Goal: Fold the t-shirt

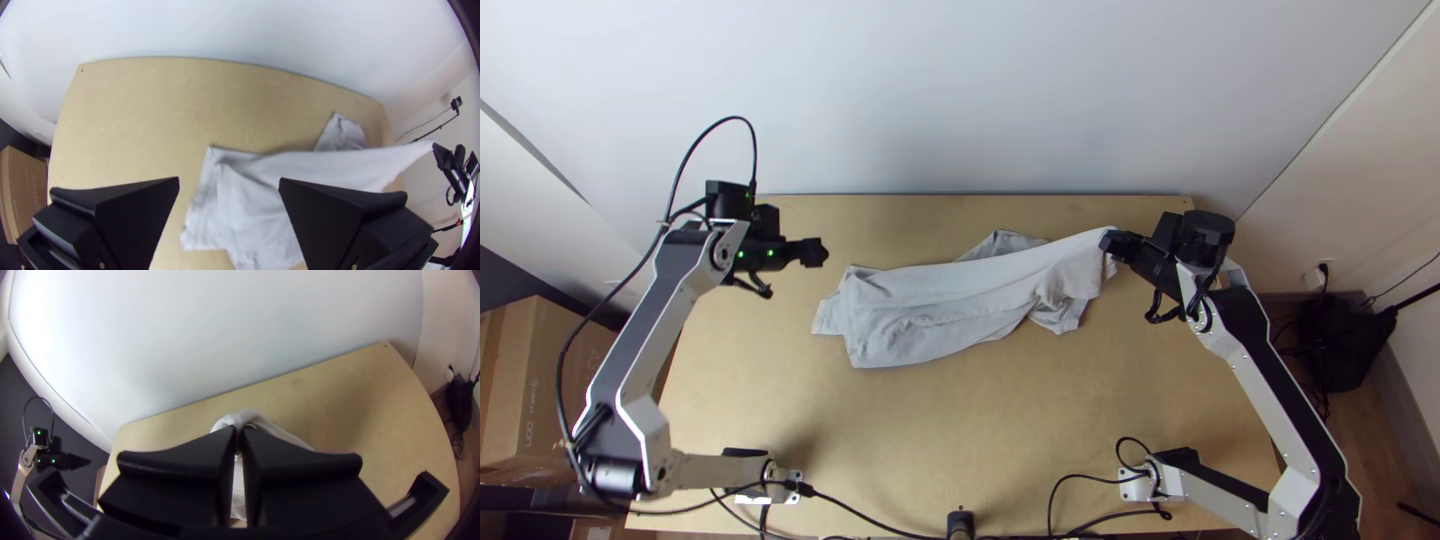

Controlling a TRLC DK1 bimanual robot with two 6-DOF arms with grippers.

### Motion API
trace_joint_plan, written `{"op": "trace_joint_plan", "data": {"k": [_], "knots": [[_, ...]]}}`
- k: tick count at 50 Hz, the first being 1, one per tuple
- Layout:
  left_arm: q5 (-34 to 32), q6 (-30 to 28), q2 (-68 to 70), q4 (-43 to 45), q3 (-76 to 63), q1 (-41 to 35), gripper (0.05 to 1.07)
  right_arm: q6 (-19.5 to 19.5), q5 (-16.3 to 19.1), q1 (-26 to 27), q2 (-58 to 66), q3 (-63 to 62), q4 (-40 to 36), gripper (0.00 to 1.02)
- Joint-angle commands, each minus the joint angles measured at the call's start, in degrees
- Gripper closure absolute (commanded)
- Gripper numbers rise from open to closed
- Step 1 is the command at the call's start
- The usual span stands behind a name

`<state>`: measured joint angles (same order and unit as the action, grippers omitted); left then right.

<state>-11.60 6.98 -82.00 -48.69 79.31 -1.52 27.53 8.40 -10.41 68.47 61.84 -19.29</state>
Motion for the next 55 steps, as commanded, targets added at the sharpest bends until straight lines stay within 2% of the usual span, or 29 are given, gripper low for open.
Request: {"op": "trace_joint_plan", "data": {"k": [1,2,13,25,29,33,35,55], "knots": [[-0.62,3.92,4.30,-2.47,-8.03,0.99,0.15,2.53,-0.67,0.48,-0.44,-0.50,1.10,1.00],[-0.53,4.79,5.09,-2.91,-9.43,0.99,0.18,2.62,-0.67,0.48,-0.44,-0.58,1.10,1.00],[-0.62,10.86,12.30,-1.76,-24.46,-3.40,0.18,2.79,-0.67,0.04,-0.88,-0.32,-0.31,1.00],[-0.62,16.13,14.67,1.58,-30.35,-10.61,0.18,2.79,-0.67,0.04,-1.49,0.21,-1.89,1.00],[-0.62,17.45,14.41,4.65,-31.85,-12.46,0.24,2.79,-0.67,0.04,-1.85,0.03,-2.16,1.00],[-0.53,18.24,14.06,8.17,-32.99,-12.54,0.44,2.79,-0.67,-0.04,-2.37,-0.06,-2.60,1.00],[-0.53,18.68,13.71,10.01,-33.69,-12.54,0.50,2.79,-0.58,-0.04,-2.72,-0.23,-2.77,1.00],[-0.27,19.12,6.85,12.30,-35.80,-12.10,0.50,2.88,-0.58,-0.04,-3.87,-1.46,-3.30,1.00]]}}
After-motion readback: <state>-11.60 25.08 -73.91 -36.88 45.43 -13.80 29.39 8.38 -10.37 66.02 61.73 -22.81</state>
